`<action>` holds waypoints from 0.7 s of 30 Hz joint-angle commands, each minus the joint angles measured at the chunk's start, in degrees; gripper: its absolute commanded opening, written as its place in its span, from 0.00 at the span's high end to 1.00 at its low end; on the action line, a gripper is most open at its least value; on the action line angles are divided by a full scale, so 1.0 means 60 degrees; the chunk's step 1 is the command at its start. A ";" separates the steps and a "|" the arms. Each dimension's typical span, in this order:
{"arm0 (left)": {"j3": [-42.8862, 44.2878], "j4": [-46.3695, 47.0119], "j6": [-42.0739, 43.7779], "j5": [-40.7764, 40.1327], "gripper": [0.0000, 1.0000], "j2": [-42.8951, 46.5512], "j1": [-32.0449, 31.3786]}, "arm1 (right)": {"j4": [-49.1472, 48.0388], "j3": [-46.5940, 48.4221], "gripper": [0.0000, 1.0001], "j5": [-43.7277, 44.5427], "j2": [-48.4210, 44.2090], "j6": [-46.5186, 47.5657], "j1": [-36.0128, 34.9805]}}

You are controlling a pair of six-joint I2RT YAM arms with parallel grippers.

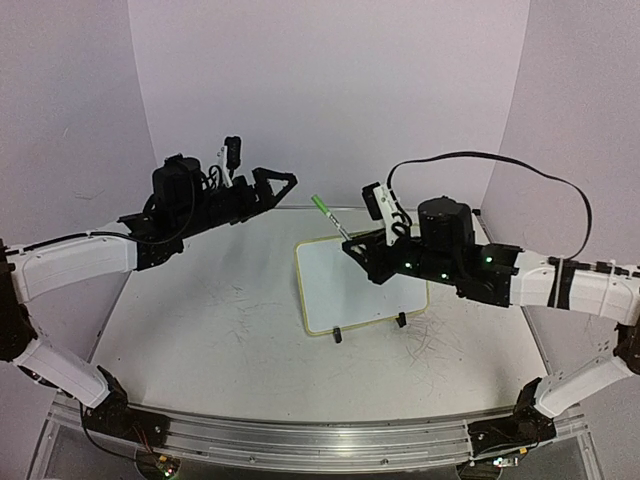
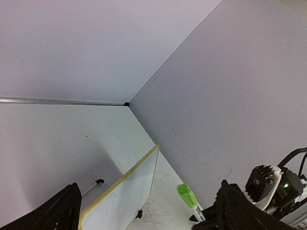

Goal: Write a sentence on the whiteboard
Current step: Pass from the left arm to the right, then pass from the right arm to the left

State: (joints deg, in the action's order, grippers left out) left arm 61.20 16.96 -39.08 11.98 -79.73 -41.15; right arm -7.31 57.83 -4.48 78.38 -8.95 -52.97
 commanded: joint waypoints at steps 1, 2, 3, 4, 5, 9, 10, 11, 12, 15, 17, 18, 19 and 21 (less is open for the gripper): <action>0.1416 -0.2738 0.2661 0.1543 0.02 0.0105 0.0081 | 0.2658 0.0218 1.00 -0.1300 -0.0990 0.2590 0.0019; 0.1620 -0.3181 0.2958 0.2380 0.03 -0.0065 0.0090 | 0.2896 0.0280 1.00 -0.1623 -0.1094 0.2726 0.0022; 0.1777 -0.3377 0.3121 0.3219 0.04 -0.0249 0.0091 | 0.3023 0.0316 1.00 -0.1971 -0.1197 0.2844 0.0020; 0.1965 -0.3569 0.3320 0.4449 0.06 -0.0425 0.0088 | 0.3122 0.0352 1.00 -0.2213 -0.1259 0.2926 0.0017; 0.2080 -0.3672 0.3443 0.5302 0.09 -0.0585 0.0086 | 0.3243 0.0390 1.00 -0.2416 -0.1296 0.2994 0.0018; 0.2213 -0.3876 0.3583 0.7081 0.14 -0.0796 0.0082 | 0.3992 0.0782 1.00 -0.2799 -0.1189 0.3256 0.0019; 0.2214 -0.3975 0.3582 0.7318 0.14 -0.0808 0.0077 | 0.4151 0.0917 1.00 -0.2810 -0.1134 0.3302 0.0018; 0.2220 -0.4118 0.3574 0.7476 0.14 -0.0859 0.0078 | 0.4335 0.1016 1.00 -0.2734 -0.1107 0.3346 0.0014; 0.2255 -0.4333 0.3570 0.7609 0.14 -0.0954 0.0073 | 0.4419 0.1078 1.00 -0.2601 -0.1106 0.3385 0.0011; 0.2299 -0.4978 0.3400 0.7753 0.15 -0.1331 0.0033 | 0.4585 0.1136 1.00 -0.2126 -0.1130 0.3646 0.0013; 0.2228 -0.5172 0.3094 0.7860 0.17 -0.1563 -0.0014 | 0.4674 0.1208 1.00 -0.1784 -0.1107 0.3921 0.0011; 0.2200 -0.5215 0.2933 0.7926 0.19 -0.1657 -0.0026 | 0.4747 0.1286 1.00 -0.1690 -0.1065 0.4048 0.0008; 0.2190 -0.5254 0.2801 0.7994 0.20 -0.1730 -0.0027 | 0.4812 0.1344 1.00 -0.1601 -0.1011 0.4178 -0.0001; 0.2198 -0.5298 0.2484 0.8041 0.24 -0.1779 -0.0035 | 0.4963 0.1469 1.00 -0.1390 -0.0845 0.4488 -0.0052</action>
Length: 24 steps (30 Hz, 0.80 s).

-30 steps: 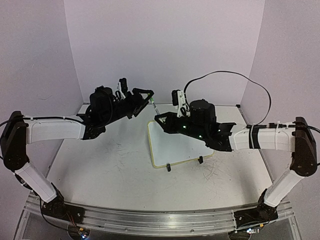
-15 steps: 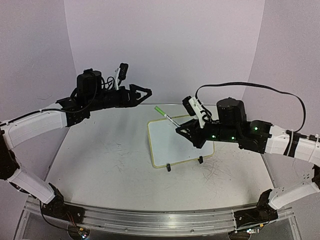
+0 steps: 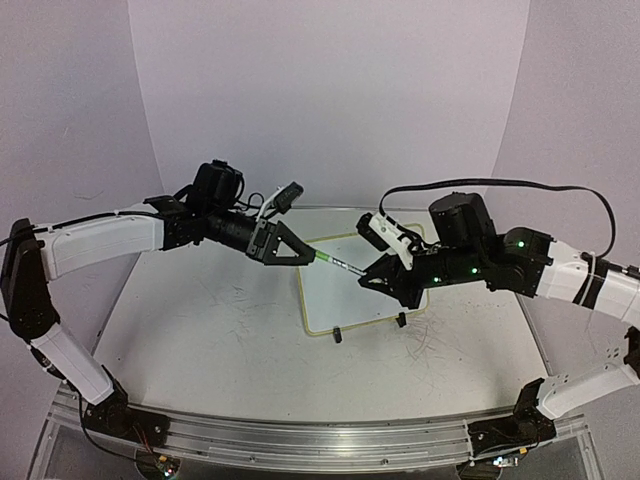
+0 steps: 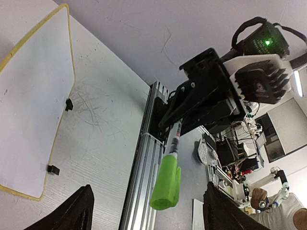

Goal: Write a sentence on the whiteboard
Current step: Pass from the right arm to the left

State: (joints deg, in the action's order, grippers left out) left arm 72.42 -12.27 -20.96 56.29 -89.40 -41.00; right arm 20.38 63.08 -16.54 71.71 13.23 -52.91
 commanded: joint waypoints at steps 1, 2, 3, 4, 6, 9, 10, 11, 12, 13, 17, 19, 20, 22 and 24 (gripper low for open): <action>0.0361 -0.0426 -0.0707 0.0676 0.27 -0.0182 -0.0057 | 0.0406 0.0650 1.00 0.0747 0.0359 0.0912 -0.0092; 0.0412 -0.0429 -0.0897 0.0701 0.29 -0.0213 -0.0060 | 0.0451 0.0708 1.00 0.0846 0.0442 0.1049 -0.0112; 0.0470 -0.0426 -0.1067 0.0722 0.30 -0.0233 -0.0055 | 0.0479 0.0749 1.00 0.0942 0.0500 0.1188 -0.0131; 0.0519 -0.0425 -0.1212 0.0734 0.31 -0.0257 -0.0051 | 0.0497 0.0775 1.00 0.1024 0.0538 0.1314 -0.0154; 0.0573 -0.0430 -0.1523 0.0686 0.26 -0.0304 -0.0053 | 0.0497 0.0766 1.00 0.1178 0.0517 0.1539 -0.0214; 0.0574 -0.0430 -0.2017 0.0707 0.21 -0.0431 -0.0052 | 0.0401 0.0642 1.00 0.1546 0.0380 0.1823 -0.0300; 0.0570 -0.0430 -0.2203 0.0759 0.20 -0.0464 -0.0056 | 0.0354 0.0562 1.00 0.1723 0.0323 0.1916 -0.0344; 0.0555 -0.0430 -0.2313 0.0808 0.20 -0.0512 -0.0052 | 0.0268 0.0486 1.00 0.1896 0.0286 0.1985 -0.0390; 0.0527 -0.0430 -0.2403 0.0868 0.20 -0.0528 -0.0057 | 0.0180 0.0404 1.00 0.2007 0.0235 0.2059 -0.0437; 0.0491 -0.0430 -0.2479 0.0928 0.20 -0.0537 -0.0055 | 0.0086 0.0319 1.00 0.2079 0.0187 0.2143 -0.0476; 0.0383 -0.0430 -0.2840 0.1151 0.30 -0.0646 -0.0080 | -0.0139 0.0259 1.00 0.2345 0.0165 0.2316 -0.0632; 0.0402 -0.0430 -0.2939 0.1195 0.35 -0.0735 -0.0114 | -0.0267 0.0273 1.00 0.2306 0.0203 0.2381 -0.0669; 0.0444 -0.0427 -0.2972 0.1199 0.36 -0.0764 -0.0131 | -0.0298 0.0295 1.00 0.2279 0.0245 0.2414 -0.0707; 0.0536 -0.0416 -0.3032 0.1180 0.38 -0.0839 -0.0189 | -0.0335 0.0347 1.00 0.2287 0.0358 0.2462 -0.0771; 0.0556 -0.0403 -0.3093 0.1136 0.37 -0.0862 -0.0198 | -0.0368 0.0369 1.00 0.2375 0.0419 0.2506 -0.0844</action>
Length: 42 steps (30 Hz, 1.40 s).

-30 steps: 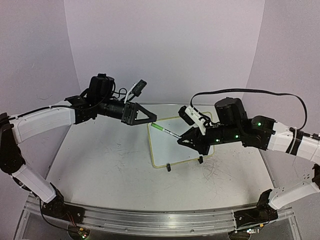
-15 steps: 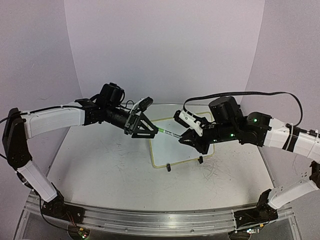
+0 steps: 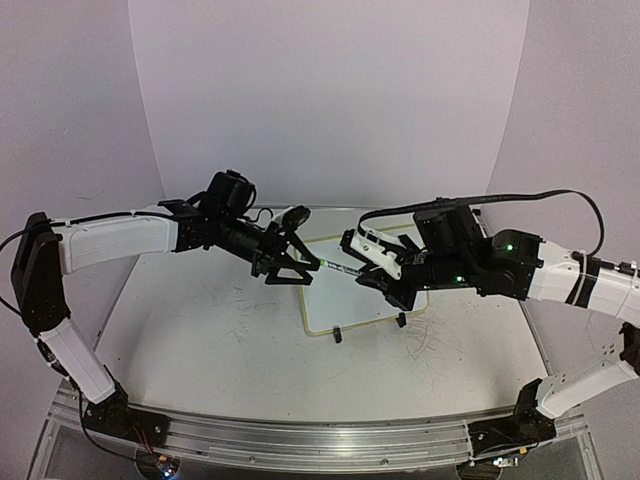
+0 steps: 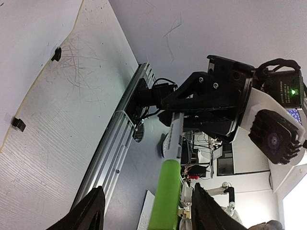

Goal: Write a sentence on the whiteboard
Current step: Pass from the right arm to the left

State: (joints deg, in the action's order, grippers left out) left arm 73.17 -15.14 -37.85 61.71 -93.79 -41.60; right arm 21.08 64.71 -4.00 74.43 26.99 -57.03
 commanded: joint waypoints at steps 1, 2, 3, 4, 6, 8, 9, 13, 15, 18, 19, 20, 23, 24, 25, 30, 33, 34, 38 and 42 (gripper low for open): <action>0.0423 0.0076 -0.0286 0.0217 0.37 -0.0116 -0.0098 | -0.0493 0.0089 1.00 0.0305 -0.0010 0.0237 -0.0184; 0.0393 0.0084 -0.0299 0.0189 0.37 -0.0102 -0.0103 | -0.0495 0.0079 1.00 0.0339 0.0001 0.0258 -0.0210; 0.0357 0.0090 -0.0316 0.0163 0.38 -0.0091 -0.0100 | -0.0495 0.0066 1.00 0.0373 0.0004 0.0272 -0.0229; 0.0337 0.0096 -0.0332 0.0158 0.40 -0.0086 -0.0099 | -0.0495 0.0050 1.00 0.0386 -0.0004 0.0291 -0.0236; 0.0318 0.0105 -0.0341 0.0168 0.46 -0.0077 -0.0097 | -0.0495 0.0017 1.00 0.0402 -0.0016 0.0323 -0.0258; 0.0332 0.0114 -0.0308 0.0179 0.55 -0.0082 -0.0096 | -0.0495 -0.0010 1.00 0.0391 -0.0032 0.0343 -0.0277; 0.0344 0.0119 -0.0282 0.0184 0.57 -0.0079 -0.0099 | -0.0495 -0.0025 1.00 0.0390 -0.0038 0.0348 -0.0287; 0.0423 0.0132 -0.0120 0.0132 0.55 0.0001 -0.0070 | -0.0495 -0.0092 1.00 0.0403 -0.0053 0.0351 -0.0327; 0.0474 0.0136 -0.0056 0.0040 0.50 0.0076 -0.0048 | -0.0497 -0.0127 1.00 0.0403 -0.0078 0.0322 -0.0351; 0.0477 0.0144 0.0031 -0.0140 0.47 0.0193 0.0024 | -0.0495 -0.0203 1.00 0.0374 -0.0129 0.0271 -0.0362; 0.0477 0.0147 0.0041 -0.0197 0.47 0.0222 0.0028 | -0.0502 -0.0217 1.00 0.0351 -0.0141 0.0255 -0.0375; 0.0489 0.0149 0.0049 -0.0220 0.47 0.0243 0.0033 | -0.0496 -0.0229 1.00 0.0345 -0.0145 0.0242 -0.0372; 0.0530 0.0167 0.0058 -0.0346 0.54 0.0276 0.0032 | -0.0495 -0.0234 1.00 0.0318 -0.0133 0.0233 -0.0401; 0.0545 0.0180 0.0046 -0.0357 0.56 0.0265 0.0032 | -0.0495 -0.0228 1.00 0.0326 -0.0125 0.0239 -0.0406; 0.0564 0.0195 0.0030 -0.0336 0.59 0.0243 0.0031 | -0.0495 -0.0221 1.00 0.0344 -0.0112 0.0247 -0.0407; 0.0511 0.0223 0.0075 -0.0195 0.70 0.0265 0.0030 | -0.0510 -0.0183 1.00 0.0412 -0.0065 0.0266 -0.0423; 0.0552 0.0257 0.0151 -0.0177 0.80 0.0343 0.0024 | -0.0510 -0.0169 1.00 0.0410 -0.0034 0.0277 -0.0415; 0.0575 0.0269 0.0176 -0.0174 0.83 0.0365 0.0031 | -0.0514 -0.0165 1.00 0.0426 -0.0028 0.0257 -0.0414; 0.0585 0.0280 0.0318 -0.0217 0.98 0.0426 0.0027 | -0.0577 -0.0148 1.00 0.0646 0.0022 0.0021 -0.0413; 0.0543 0.0289 0.0780 -0.0524 1.00 0.0637 0.0033 | -0.1354 -0.0606 0.54 0.1739 -0.0121 -0.0557 -0.0413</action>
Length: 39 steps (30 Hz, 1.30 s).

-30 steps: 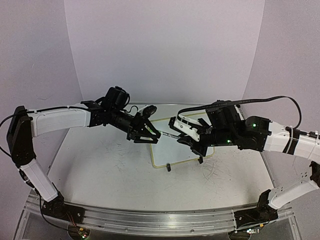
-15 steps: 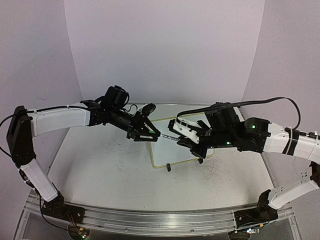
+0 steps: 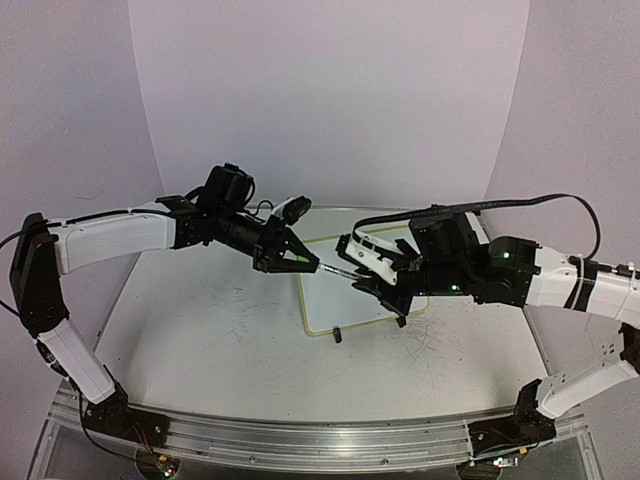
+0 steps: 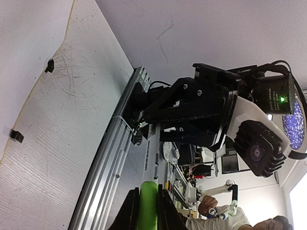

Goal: Write a sentence on the whiteboard
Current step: Pass from the right arm to the left, then open the pen cap from the whiteboard marker.

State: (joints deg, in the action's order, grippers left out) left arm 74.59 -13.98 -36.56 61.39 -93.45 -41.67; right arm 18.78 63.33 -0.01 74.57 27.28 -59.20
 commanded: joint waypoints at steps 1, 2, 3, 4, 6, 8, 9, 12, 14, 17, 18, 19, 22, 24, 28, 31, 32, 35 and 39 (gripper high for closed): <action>0.0322 0.0104 0.0731 -0.0642 1.00 0.0667 0.0046 | -0.1213 -0.0517 0.42 0.1393 -0.0185 -0.0843 -0.0035; 0.0347 0.0101 0.0925 -0.0859 1.00 0.0766 0.0039 | -0.1446 -0.0659 0.31 0.1638 -0.0262 -0.1115 -0.0020; 0.0386 0.0117 0.1109 -0.1103 1.00 0.0868 0.0049 | -0.1677 -0.0782 0.23 0.1763 -0.0364 -0.1394 0.0020; 0.0437 0.0144 0.1285 -0.1433 1.00 0.0957 0.0057 | -0.1965 -0.0902 0.16 0.1890 -0.0487 -0.1770 0.0092; 0.0507 0.0426 0.1558 -0.2086 1.00 0.1088 0.0059 | -0.2514 -0.1126 0.03 0.2006 -0.0796 -0.2641 0.0340; 0.0512 0.0916 0.1618 -0.2799 1.00 0.1228 0.0064 | -0.2899 -0.1335 0.02 0.1473 -0.1130 -0.3713 0.0910; 0.0491 0.1279 0.1630 -0.3176 1.00 0.1314 0.0073 | -0.3092 -0.1437 0.02 0.0997 -0.1276 -0.4363 0.1286; 0.0343 0.2791 0.1425 -0.3888 1.00 0.1588 0.0088 | -0.4072 -0.1945 0.02 -0.0468 -0.1623 -0.6330 0.2166; 0.0182 0.3808 0.1260 -0.4268 1.00 0.1817 0.0082 | -0.4653 -0.2181 0.02 -0.1191 -0.1728 -0.7293 0.2368; 0.0163 0.4683 0.1002 -0.4784 1.00 0.1810 0.0074 | -0.5596 -0.2346 0.02 -0.1644 -0.1822 -0.8714 0.2409; 0.0162 0.4942 0.0846 -0.4842 1.00 0.1755 0.0072 | -0.5968 -0.2454 0.02 -0.1697 -0.1860 -0.9065 0.2410; 0.0120 0.5256 0.0635 -0.4842 1.00 0.1685 0.0071 | -0.6383 -0.2535 0.02 -0.1788 -0.1877 -0.9382 0.2410; -0.0010 0.6201 0.0036 -0.4659 1.00 0.1475 0.0075 | -0.7500 -0.2614 0.02 -0.2077 -0.1673 -1.0221 0.2411; -0.0255 0.7089 -0.0509 -0.4589 1.00 0.1408 0.0060 | -0.7723 -0.2209 0.02 -0.2590 -0.1240 -1.0580 0.2414; -0.1085 0.9329 -0.1653 -0.4740 1.00 0.1405 0.0037 | -0.8518 -0.1627 0.02 -0.3367 -0.0391 -1.1265 0.2430; -0.1284 0.9950 -0.1920 -0.4788 1.00 0.1282 -0.0045 | -1.0543 -0.2045 0.02 -0.3589 -0.0080 -1.2163 0.2581; -0.1289 0.9978 -0.1948 -0.4779 1.00 0.1243 -0.0058 | -1.0852 -0.2001 0.02 -0.3686 0.0126 -1.2455 0.2668; -0.1308 1.0080 -0.2129 -0.4605 1.00 0.1056 -0.0103 | -1.1202 -0.1293 0.10 -0.4581 0.0950 -1.2885 0.2981; -0.1322 1.0144 -0.2335 -0.4234 1.00 0.0831 -0.0159 | -1.1511 -0.0254 0.22 -0.5882 0.1808 -1.2746 0.3059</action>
State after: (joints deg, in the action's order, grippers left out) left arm 66.62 41.50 -48.14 33.67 -87.53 -42.14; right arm -42.15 55.05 -25.73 81.66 -46.94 -41.50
